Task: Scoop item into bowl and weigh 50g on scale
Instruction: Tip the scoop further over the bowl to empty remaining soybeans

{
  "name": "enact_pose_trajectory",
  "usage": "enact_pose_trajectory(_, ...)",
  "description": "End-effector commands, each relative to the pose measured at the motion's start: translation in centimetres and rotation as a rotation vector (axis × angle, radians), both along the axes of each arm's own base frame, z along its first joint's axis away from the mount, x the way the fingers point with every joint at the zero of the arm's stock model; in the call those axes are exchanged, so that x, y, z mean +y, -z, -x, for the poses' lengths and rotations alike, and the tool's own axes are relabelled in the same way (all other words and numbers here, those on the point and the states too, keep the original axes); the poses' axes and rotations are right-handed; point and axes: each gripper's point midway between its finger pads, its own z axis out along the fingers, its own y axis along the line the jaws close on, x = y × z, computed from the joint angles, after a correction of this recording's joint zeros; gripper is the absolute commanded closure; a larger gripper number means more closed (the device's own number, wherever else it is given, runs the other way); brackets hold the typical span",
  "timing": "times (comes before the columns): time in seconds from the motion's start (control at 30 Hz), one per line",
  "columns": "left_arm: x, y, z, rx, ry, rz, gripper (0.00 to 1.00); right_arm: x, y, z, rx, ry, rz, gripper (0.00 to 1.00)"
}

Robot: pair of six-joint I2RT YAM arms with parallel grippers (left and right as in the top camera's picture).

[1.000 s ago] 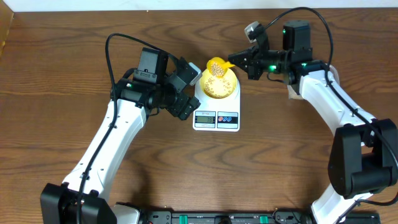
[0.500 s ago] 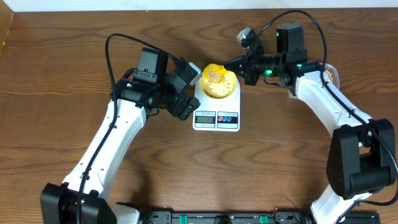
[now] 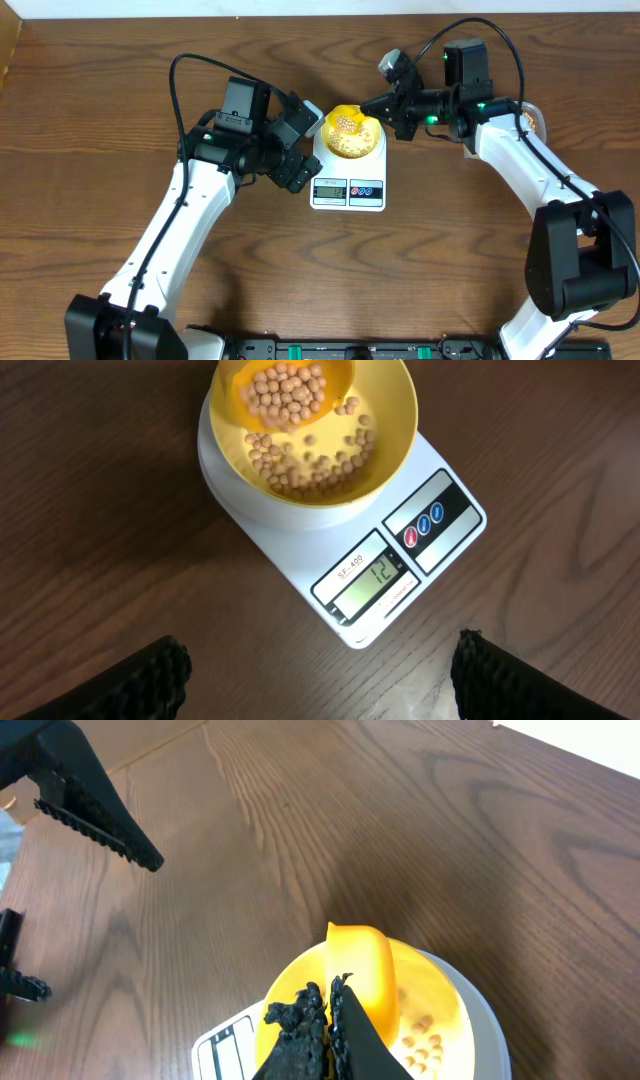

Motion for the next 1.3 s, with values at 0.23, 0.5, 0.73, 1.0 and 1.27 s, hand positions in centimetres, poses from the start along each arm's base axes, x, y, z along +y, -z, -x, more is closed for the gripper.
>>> enact_pose_trajectory(0.23, 0.02, 0.18, 0.28, 0.007, 0.007, 0.007, 0.14, 0.25, 0.39, 0.26, -0.054, -0.047, 0.011, 0.99)
enact_pose_trajectory(0.5, 0.02, 0.18, 0.28, 0.007, 0.007, 0.007, 0.14, 0.24, 0.44, 0.30, -0.086, -0.063, 0.022, 0.99)
enact_pose_trajectory(0.73, 0.02, 0.18, 0.28, 0.007, 0.007, 0.007, 0.14, -0.09, 0.84, -0.21, -0.095, -0.036, 0.053, 0.99)
enact_pose_trajectory(1.0, 0.02, 0.18, 0.28, 0.007, 0.007, 0.007, 0.14, -0.11, 0.86, -0.23, -0.115, -0.044, 0.060, 0.99)
enact_pose_trajectory(1.27, 0.02, 0.18, 0.28, 0.007, 0.007, 0.007, 0.14, -0.02, 0.94, -0.09, -0.136, -0.060, 0.069, 0.99)
